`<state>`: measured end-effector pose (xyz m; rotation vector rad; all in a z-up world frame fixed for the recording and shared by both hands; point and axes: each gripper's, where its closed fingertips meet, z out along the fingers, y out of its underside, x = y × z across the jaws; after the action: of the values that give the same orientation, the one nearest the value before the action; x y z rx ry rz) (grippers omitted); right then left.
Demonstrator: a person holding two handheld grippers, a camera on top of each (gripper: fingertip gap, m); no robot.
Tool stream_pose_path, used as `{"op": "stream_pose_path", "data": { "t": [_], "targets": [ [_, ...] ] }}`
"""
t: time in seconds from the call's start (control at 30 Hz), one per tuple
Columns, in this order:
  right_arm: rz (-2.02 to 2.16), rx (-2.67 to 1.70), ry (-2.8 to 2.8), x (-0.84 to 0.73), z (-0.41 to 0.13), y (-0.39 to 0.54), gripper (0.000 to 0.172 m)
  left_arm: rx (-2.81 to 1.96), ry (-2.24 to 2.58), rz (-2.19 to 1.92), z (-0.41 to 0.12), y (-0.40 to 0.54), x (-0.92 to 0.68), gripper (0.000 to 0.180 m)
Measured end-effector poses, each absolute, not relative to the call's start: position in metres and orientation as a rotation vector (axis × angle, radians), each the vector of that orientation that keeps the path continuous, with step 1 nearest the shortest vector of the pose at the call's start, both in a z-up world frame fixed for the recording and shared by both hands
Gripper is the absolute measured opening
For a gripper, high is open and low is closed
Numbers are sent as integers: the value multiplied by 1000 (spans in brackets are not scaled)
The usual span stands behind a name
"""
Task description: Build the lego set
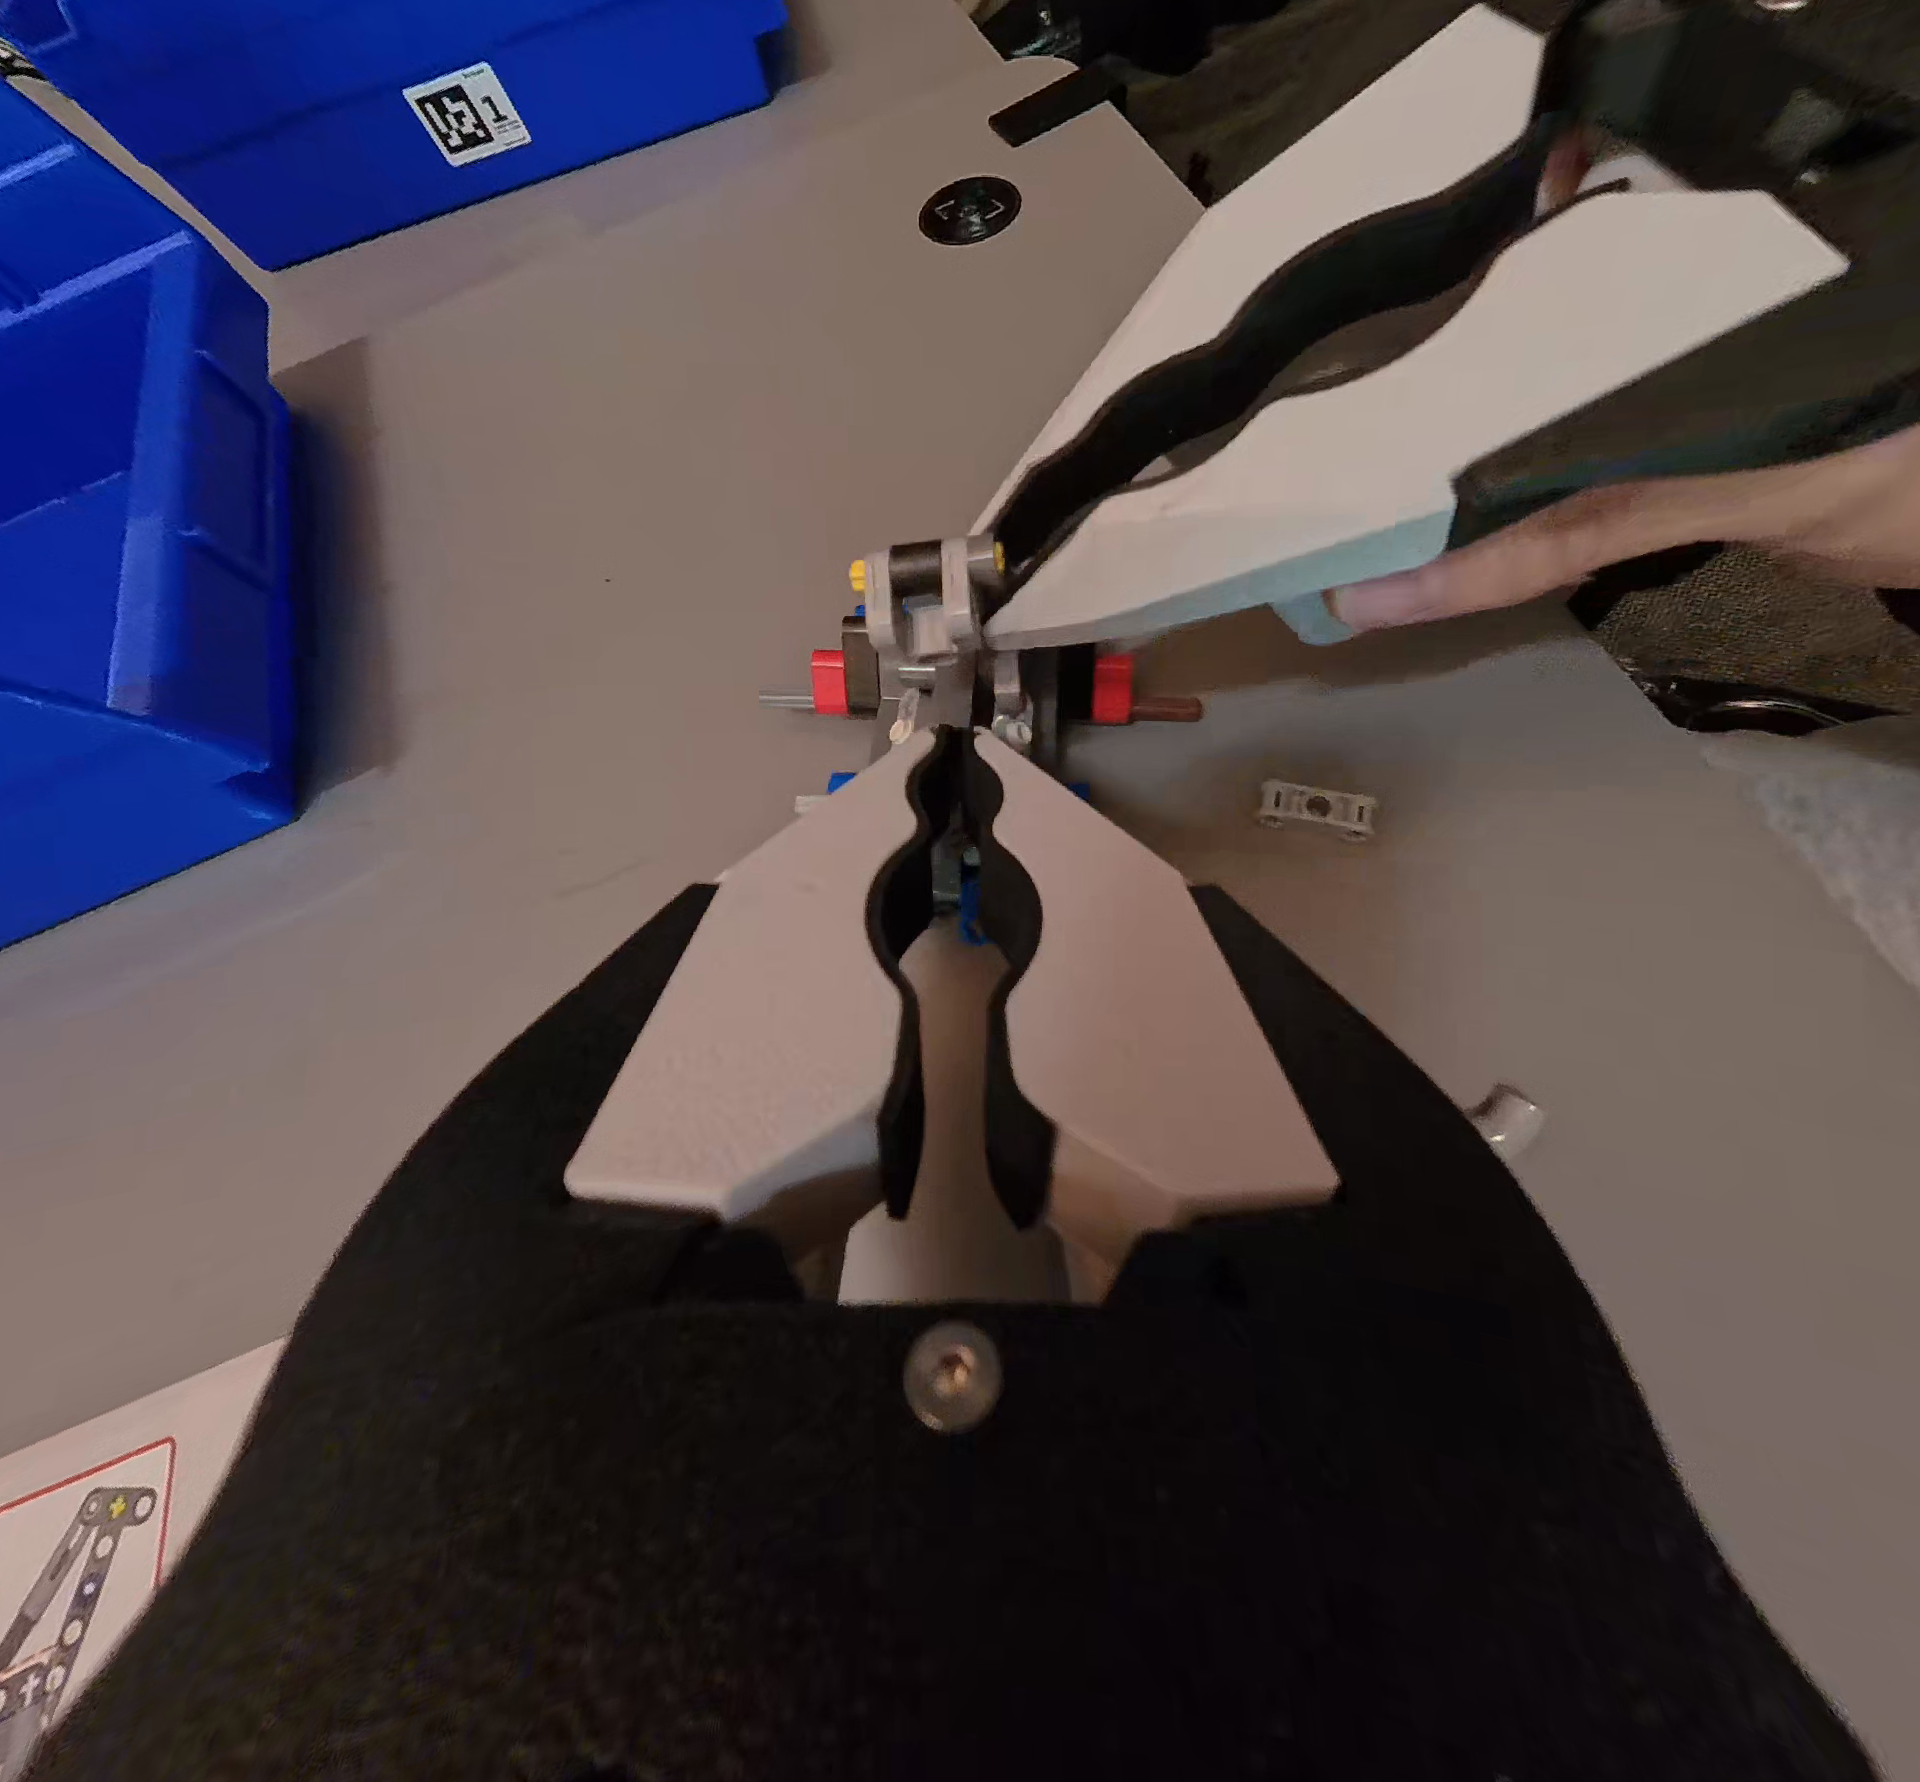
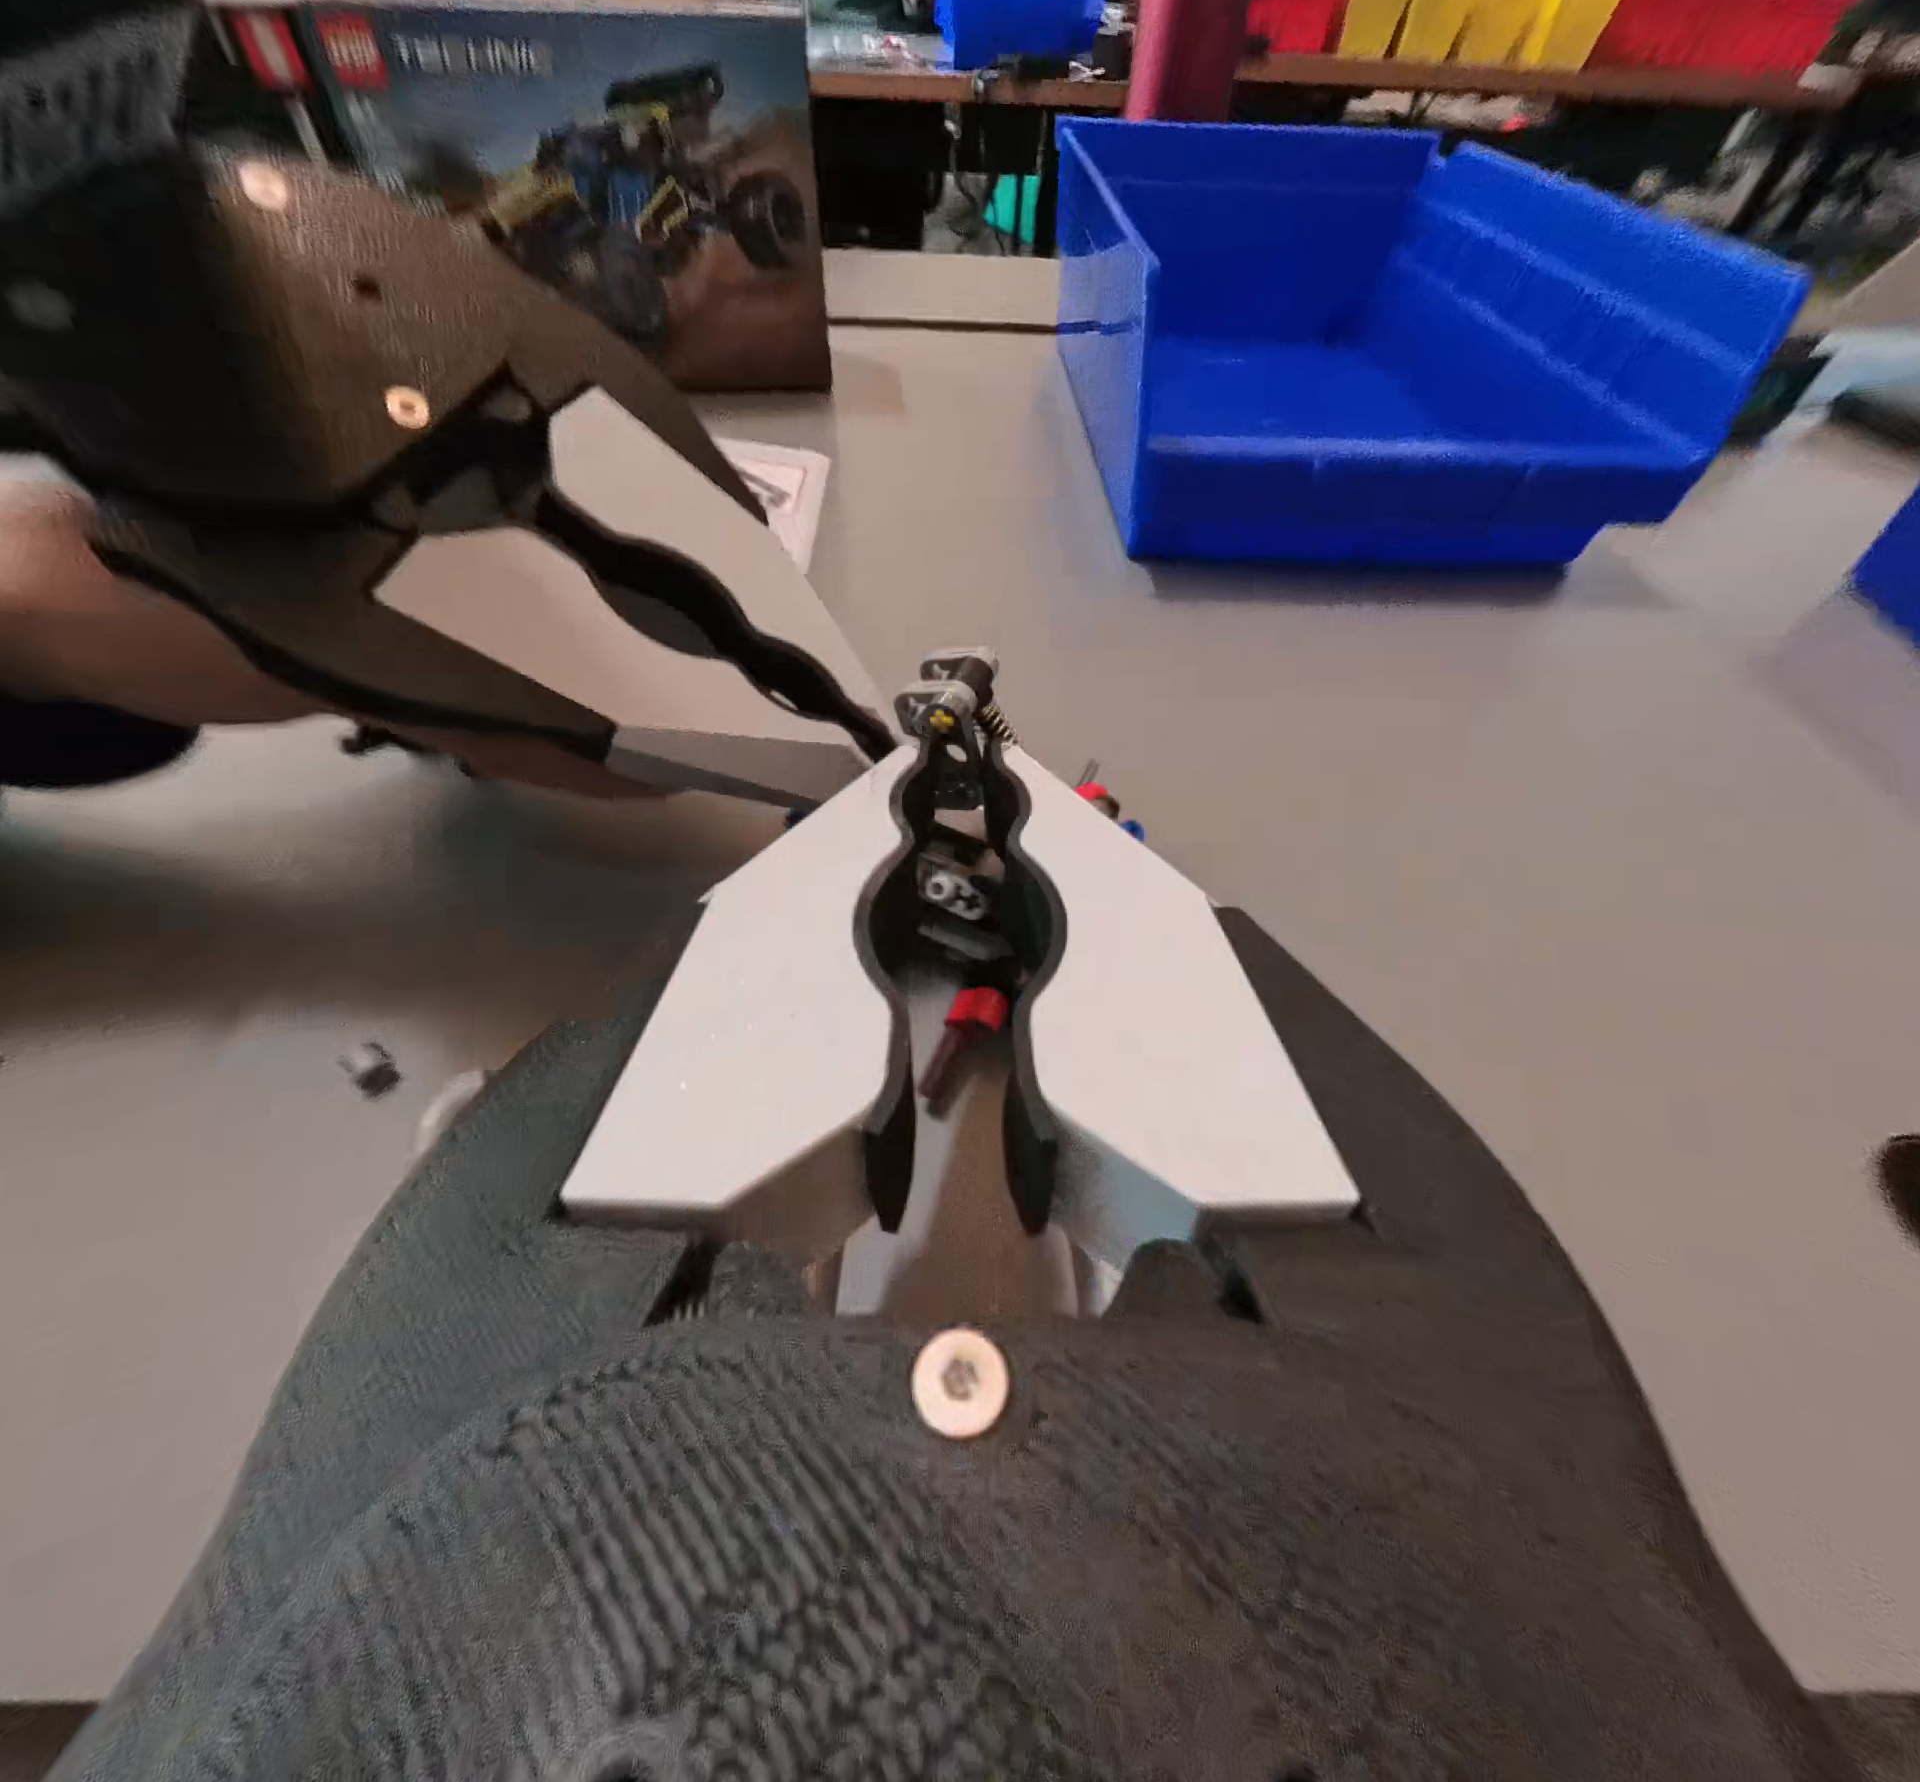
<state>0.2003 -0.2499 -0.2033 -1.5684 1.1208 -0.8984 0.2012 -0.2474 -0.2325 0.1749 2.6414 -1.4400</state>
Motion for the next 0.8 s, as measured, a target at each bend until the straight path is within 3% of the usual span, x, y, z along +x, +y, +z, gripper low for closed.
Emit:
{"op": "stream_pose_path", "data": {
  "t": [0.43,0.8],
  "targets": [
    [-534,-1373,1211,197,-206,-244,7,201,2638,-1438,-232,-247,200,0],
    [-687,-1537,1188,197,-211,-246,6,212,2672,-1380,-217,-227,212,8]
  ]
}}
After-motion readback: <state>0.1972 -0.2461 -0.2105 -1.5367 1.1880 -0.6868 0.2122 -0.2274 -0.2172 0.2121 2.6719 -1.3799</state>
